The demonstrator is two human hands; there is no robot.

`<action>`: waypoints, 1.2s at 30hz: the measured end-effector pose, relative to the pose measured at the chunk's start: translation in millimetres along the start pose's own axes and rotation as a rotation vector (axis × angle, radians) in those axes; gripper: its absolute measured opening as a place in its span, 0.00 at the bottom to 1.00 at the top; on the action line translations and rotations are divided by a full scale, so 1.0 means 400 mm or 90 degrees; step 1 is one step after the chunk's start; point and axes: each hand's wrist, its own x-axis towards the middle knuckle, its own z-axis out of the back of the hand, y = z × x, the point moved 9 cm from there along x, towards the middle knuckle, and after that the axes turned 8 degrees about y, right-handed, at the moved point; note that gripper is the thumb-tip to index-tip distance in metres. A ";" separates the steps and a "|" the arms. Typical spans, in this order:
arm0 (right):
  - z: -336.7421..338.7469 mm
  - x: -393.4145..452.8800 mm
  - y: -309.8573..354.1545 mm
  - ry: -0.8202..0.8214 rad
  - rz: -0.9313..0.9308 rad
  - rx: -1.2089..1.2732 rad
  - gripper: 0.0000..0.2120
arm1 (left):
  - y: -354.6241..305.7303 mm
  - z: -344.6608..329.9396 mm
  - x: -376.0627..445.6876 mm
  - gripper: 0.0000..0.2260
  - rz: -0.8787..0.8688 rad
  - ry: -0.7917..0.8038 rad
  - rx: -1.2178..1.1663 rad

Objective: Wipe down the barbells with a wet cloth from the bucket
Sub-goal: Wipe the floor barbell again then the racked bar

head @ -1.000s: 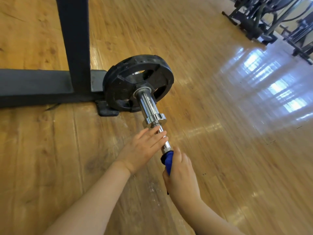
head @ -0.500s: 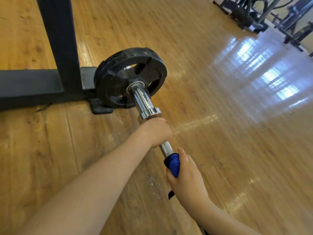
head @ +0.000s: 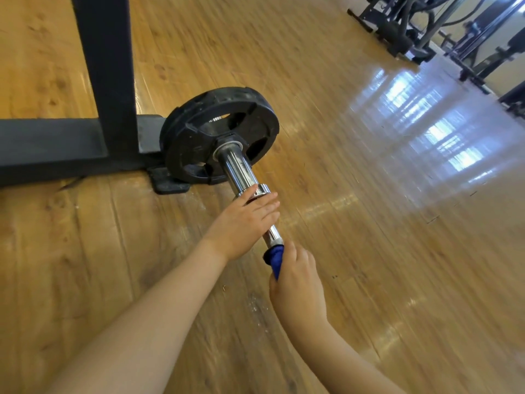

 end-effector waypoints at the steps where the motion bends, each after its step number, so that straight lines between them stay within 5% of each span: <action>1: 0.003 0.014 0.014 0.014 0.003 -0.005 0.16 | 0.002 -0.005 0.000 0.21 0.009 0.025 0.000; 17: 0.024 0.067 0.048 0.031 0.043 0.027 0.36 | -0.007 -0.012 0.010 0.25 0.056 0.051 -0.022; 20: 0.010 0.078 0.034 0.015 0.025 0.049 0.32 | -0.004 0.010 -0.002 0.24 0.045 -0.062 -0.011; 26: -0.016 0.013 -0.049 0.044 -0.150 0.055 0.19 | -0.001 0.011 -0.003 0.23 0.042 -0.103 -0.077; 31: 0.014 0.056 -0.001 0.018 -0.030 0.001 0.12 | -0.005 0.009 0.000 0.21 0.051 -0.092 -0.090; 36: -0.002 0.021 -0.007 -0.115 0.028 -0.029 0.27 | -0.007 0.007 0.000 0.20 0.050 -0.069 -0.085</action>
